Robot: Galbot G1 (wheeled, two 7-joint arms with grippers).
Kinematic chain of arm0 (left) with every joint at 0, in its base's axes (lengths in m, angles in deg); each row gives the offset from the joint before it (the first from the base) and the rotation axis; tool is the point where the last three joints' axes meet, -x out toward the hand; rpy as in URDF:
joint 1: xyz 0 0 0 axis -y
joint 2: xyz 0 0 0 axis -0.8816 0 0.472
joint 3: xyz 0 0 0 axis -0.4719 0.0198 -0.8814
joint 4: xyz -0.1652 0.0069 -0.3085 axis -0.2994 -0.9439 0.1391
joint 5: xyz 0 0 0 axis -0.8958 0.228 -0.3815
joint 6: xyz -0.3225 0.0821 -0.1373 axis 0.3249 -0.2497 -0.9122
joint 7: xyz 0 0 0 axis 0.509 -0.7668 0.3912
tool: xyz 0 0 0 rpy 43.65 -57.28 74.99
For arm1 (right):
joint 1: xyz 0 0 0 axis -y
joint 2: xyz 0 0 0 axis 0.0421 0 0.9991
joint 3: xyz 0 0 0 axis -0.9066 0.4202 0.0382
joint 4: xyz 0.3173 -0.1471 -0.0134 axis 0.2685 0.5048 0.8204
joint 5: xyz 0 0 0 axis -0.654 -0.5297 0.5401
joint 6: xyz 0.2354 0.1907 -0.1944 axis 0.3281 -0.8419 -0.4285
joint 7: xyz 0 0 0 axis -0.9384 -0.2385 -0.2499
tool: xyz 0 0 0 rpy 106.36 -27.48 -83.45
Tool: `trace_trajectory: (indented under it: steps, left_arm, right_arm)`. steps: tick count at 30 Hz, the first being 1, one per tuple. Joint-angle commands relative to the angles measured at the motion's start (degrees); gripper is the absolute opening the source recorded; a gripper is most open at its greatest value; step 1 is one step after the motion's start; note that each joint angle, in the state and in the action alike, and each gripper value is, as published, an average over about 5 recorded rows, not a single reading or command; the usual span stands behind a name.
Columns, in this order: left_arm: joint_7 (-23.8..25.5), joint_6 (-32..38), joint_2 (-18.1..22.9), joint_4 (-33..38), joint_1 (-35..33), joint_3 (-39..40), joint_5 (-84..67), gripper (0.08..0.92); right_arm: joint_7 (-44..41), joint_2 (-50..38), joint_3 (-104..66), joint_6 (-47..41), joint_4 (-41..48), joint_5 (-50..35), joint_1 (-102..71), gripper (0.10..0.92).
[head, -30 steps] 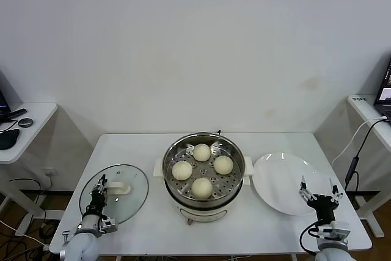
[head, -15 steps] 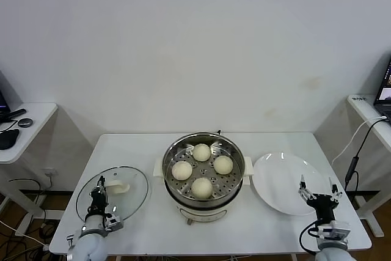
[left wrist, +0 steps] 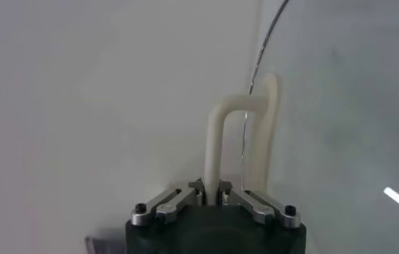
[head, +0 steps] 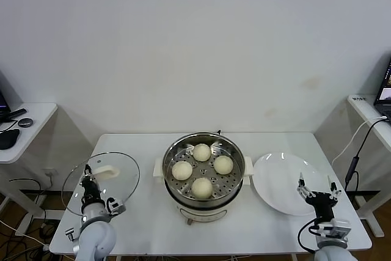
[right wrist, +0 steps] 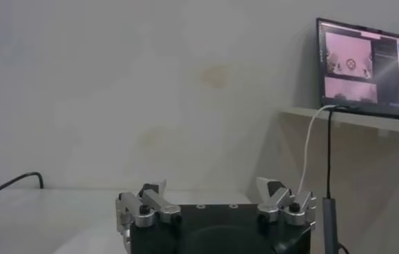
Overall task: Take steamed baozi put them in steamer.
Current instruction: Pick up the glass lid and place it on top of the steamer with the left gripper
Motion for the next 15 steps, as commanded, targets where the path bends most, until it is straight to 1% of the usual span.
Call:
trace_trajectory:
  steps: [1,6,10,12,15]
  left_arm:
    - [10.9,-8.5,4.1,14.2,0.0,-2.9,8.5,0.177]
    - [12.8,-8.4,3.9,19.2,-0.6,-1.8,9.3,0.177]
    - [16.7,-8.4,5.3,23.3,-0.2,1.8,11.2,0.177]
    - [18.4,-8.6,5.9,23.8,0.6,5.1,12.2,0.177]
    - [19.4,-8.8,7.0,21.5,2.4,11.0,13.6,0.177]
  right_arm:
    - [-0.1,0.4,0.0,-0.9,-0.2,-1.3,0.1,0.823]
    - [-0.2,0.7,0.1,-1.6,0.7,-2.7,0.7,0.823]
    - [-0.3,1.6,0.3,-2.1,1.5,-2.9,1.3,0.823]
    - [-0.3,1.8,0.5,-1.9,2.0,-2.4,1.4,0.823]
    - [-0.3,2.1,0.7,-1.8,2.6,-1.8,1.4,0.823]
